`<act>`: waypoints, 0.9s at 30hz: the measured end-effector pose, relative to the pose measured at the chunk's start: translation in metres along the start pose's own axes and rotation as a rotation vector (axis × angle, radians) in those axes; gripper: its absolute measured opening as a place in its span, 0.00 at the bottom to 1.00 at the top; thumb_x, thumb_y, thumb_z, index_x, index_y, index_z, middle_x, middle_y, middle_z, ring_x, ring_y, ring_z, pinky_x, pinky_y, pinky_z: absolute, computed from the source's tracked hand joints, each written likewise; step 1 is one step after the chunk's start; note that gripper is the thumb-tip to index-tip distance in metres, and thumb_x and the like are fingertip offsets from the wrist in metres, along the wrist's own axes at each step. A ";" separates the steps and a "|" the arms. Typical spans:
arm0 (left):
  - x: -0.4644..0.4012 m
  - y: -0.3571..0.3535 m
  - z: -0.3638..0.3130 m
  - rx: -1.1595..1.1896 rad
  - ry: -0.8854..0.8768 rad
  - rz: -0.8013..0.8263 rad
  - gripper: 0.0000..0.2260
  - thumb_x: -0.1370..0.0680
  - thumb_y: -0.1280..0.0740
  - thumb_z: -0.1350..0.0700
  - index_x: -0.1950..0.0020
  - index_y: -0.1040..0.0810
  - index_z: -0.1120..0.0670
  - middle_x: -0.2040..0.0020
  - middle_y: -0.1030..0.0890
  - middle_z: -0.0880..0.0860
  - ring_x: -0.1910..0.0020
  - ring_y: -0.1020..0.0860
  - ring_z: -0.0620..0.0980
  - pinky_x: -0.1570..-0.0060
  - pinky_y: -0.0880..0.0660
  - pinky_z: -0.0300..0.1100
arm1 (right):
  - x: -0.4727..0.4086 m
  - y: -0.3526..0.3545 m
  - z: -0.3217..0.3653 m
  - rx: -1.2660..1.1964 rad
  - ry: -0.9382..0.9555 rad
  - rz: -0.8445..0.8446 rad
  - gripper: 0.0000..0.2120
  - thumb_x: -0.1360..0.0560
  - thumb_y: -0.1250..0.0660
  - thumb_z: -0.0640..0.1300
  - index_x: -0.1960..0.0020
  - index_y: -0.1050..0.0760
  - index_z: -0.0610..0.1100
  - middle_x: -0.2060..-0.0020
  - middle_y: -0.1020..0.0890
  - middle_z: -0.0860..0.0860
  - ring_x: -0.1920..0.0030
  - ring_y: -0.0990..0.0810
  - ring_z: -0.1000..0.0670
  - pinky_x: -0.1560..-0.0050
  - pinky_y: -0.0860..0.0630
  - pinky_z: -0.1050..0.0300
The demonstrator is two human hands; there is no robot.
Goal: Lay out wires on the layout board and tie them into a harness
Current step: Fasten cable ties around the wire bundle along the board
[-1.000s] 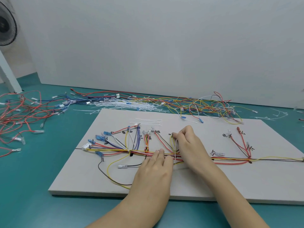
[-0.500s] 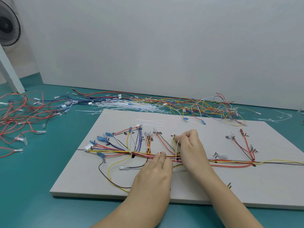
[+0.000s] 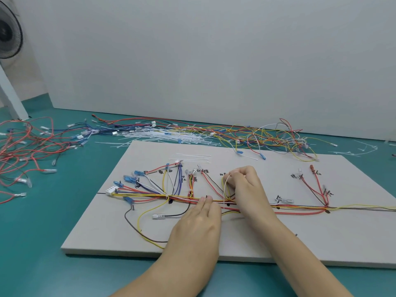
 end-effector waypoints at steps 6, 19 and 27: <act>-0.003 0.002 0.004 -0.026 0.016 -0.057 0.27 0.62 0.22 0.53 0.64 0.15 0.57 0.62 0.15 0.48 0.59 0.16 0.39 0.61 0.26 0.28 | -0.002 -0.002 -0.001 -0.017 0.026 -0.007 0.04 0.20 0.44 0.43 0.53 0.31 0.45 0.62 0.23 0.50 0.63 0.27 0.52 0.59 0.31 0.56; -0.018 0.002 0.069 0.114 0.165 0.015 0.11 0.23 0.46 0.66 0.54 0.44 0.51 0.62 0.39 0.46 0.59 0.36 0.52 0.63 0.45 0.42 | -0.032 -0.059 0.011 -0.038 -0.039 0.115 0.04 0.21 0.44 0.41 0.55 0.33 0.46 0.59 0.24 0.48 0.60 0.26 0.53 0.58 0.31 0.57; -0.031 0.017 0.057 0.327 -0.085 -0.089 0.09 0.17 0.46 0.56 0.56 0.34 0.50 0.55 0.30 0.47 0.52 0.32 0.50 0.48 0.34 0.44 | -0.027 -0.028 0.029 -0.086 0.009 0.112 0.06 0.19 0.48 0.40 0.54 0.36 0.45 0.51 0.17 0.47 0.51 0.20 0.50 0.55 0.27 0.59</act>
Point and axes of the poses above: each hand's wrist, its own x-axis away from the middle knuckle, its own y-axis out of the back of the hand, z = x × y, the point moved 8 cm from there along -x, towards the middle knuckle
